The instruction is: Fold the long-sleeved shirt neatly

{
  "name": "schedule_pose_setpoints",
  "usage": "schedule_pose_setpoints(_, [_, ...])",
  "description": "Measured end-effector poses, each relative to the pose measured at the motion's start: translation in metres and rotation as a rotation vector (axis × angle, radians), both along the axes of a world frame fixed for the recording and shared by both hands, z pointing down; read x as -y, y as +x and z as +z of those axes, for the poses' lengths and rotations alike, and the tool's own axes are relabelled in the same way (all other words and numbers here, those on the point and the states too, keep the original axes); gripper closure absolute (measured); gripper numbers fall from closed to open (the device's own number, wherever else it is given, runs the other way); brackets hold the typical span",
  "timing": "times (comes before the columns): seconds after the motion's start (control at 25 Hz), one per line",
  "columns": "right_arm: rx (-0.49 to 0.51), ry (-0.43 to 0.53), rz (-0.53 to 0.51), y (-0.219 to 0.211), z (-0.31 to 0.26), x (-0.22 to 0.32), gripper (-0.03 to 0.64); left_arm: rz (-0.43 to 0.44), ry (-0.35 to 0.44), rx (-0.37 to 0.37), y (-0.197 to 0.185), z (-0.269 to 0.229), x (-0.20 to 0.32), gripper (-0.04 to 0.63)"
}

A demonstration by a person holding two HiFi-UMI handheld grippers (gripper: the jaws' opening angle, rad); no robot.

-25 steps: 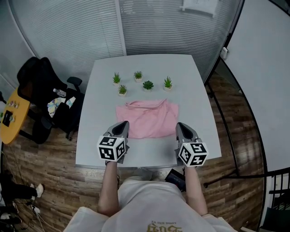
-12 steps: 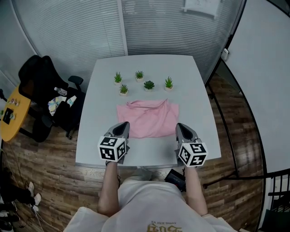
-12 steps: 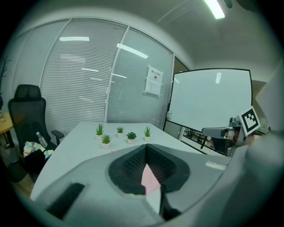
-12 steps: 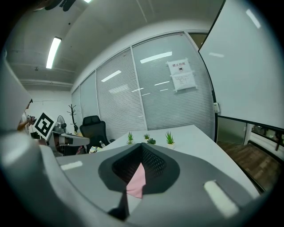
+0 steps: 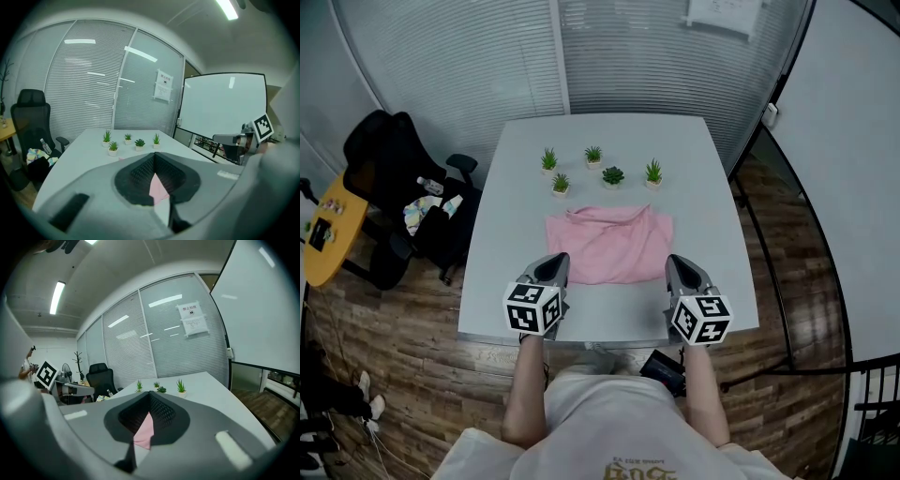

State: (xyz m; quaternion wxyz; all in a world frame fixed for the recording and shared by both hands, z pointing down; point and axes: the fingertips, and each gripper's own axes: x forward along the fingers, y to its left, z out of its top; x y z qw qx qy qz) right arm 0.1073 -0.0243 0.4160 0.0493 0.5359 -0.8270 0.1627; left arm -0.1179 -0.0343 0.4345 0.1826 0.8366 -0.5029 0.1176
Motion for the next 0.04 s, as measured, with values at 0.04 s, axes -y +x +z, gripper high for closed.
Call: schedule_pose_setpoints(0.04, [0.000,0.000,0.001,0.0004,-0.0001,0.0001,0.606,0.000,-0.001,0.000,-0.0003,0.0000,-0.0004,0.588])
